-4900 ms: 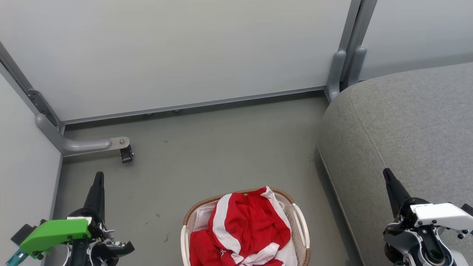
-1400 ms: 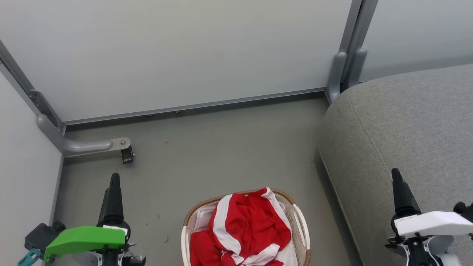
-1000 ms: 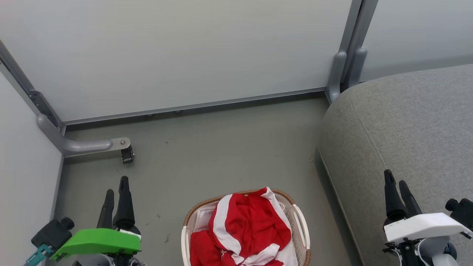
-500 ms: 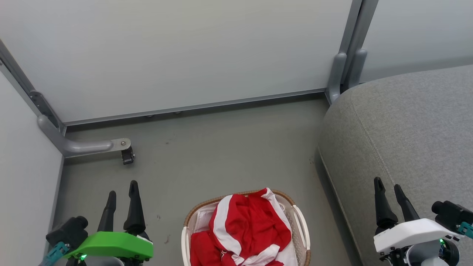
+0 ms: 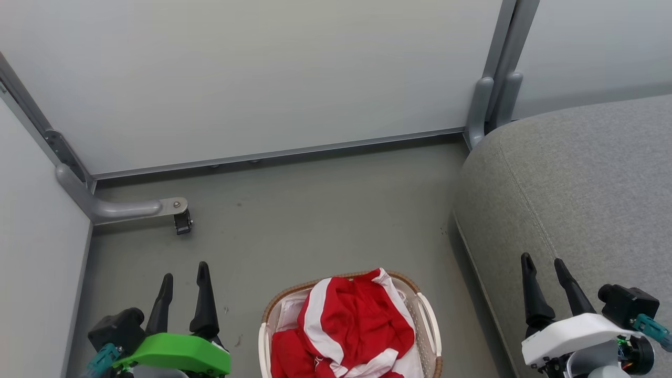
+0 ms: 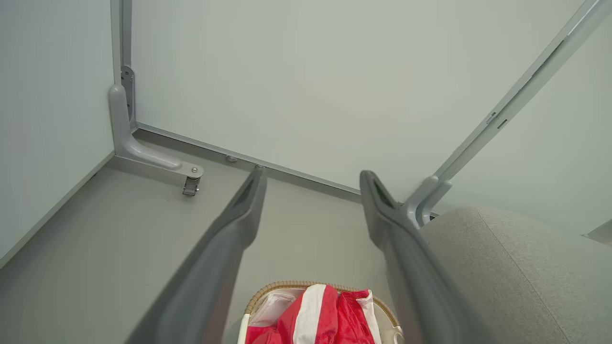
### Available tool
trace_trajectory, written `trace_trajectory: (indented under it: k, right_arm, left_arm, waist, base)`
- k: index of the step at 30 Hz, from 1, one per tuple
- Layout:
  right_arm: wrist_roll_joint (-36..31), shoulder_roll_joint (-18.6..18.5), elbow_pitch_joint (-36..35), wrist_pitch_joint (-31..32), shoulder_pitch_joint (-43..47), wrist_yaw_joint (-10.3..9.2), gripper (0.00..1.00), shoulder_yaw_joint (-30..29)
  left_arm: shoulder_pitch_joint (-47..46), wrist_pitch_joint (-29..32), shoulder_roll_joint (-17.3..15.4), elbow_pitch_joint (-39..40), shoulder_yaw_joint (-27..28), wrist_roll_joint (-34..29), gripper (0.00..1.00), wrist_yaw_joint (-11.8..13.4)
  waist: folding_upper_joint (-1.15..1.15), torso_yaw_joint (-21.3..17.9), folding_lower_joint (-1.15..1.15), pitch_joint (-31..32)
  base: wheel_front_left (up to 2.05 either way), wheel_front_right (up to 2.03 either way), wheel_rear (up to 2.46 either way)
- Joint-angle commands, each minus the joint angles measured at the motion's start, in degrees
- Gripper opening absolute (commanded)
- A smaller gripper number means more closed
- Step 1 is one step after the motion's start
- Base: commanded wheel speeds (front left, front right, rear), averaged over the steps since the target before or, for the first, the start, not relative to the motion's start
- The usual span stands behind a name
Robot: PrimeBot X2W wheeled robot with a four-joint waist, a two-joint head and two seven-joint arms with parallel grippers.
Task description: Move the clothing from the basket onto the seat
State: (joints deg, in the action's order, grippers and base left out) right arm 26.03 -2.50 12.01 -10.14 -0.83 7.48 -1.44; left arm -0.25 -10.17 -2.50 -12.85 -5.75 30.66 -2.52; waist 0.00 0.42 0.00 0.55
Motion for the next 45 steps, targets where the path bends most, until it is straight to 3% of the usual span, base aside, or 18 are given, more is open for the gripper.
trace_trajectory:
  k: [1,20,45]
  right_arm:
    - [-1.5,-0.3,-0.2,-0.6,0.4,0.02,1.0,0.1]
    - [-11.3,-0.4,-0.1,-2.9,1.3,0.02,1.0,1.4]
    - [-19.9,-0.5,0.3,-5.2,1.5,0.01,1.0,2.3]
  left_arm:
    - [0.7,-0.6,-0.5,0.1,-0.1,-1.7,1.0,0.2]
    - [0.5,-2.9,-0.5,-2.0,-1.3,-9.0,1.0,2.0]
    - [0.8,-5.0,-0.6,-5.1,-2.2,-15.6,1.0,1.9]
  waist:
    - [0.0,0.0,0.0,0.0]
    - [0.0,0.0,0.0,0.1]
    - [0.0,0.7,0.0,-0.1]
  base:
    - [0.0,0.0,0.0]
    - [0.0,0.0,0.0]
    - [0.0,0.0,0.0]
